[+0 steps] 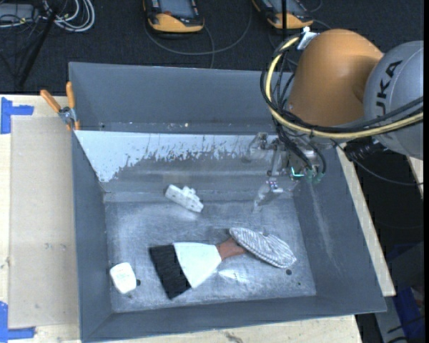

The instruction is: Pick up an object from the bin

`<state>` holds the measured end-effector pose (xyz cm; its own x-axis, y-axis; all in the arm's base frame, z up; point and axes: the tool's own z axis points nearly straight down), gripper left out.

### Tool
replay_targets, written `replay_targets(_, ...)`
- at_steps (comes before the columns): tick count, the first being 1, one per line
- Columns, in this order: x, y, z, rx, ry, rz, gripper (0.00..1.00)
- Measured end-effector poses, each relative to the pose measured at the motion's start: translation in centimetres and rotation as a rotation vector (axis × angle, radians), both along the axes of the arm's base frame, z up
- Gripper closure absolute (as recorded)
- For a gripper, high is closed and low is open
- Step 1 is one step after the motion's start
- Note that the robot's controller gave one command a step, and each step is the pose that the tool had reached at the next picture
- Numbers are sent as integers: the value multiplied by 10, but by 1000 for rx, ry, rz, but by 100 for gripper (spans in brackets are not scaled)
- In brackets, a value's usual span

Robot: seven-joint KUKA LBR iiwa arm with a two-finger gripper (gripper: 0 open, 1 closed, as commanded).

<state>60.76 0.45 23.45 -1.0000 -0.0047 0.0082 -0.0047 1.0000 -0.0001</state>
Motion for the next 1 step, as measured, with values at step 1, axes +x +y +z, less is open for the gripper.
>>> replay_targets(1, 1, 0, 5, 0, -8, 0, 0)
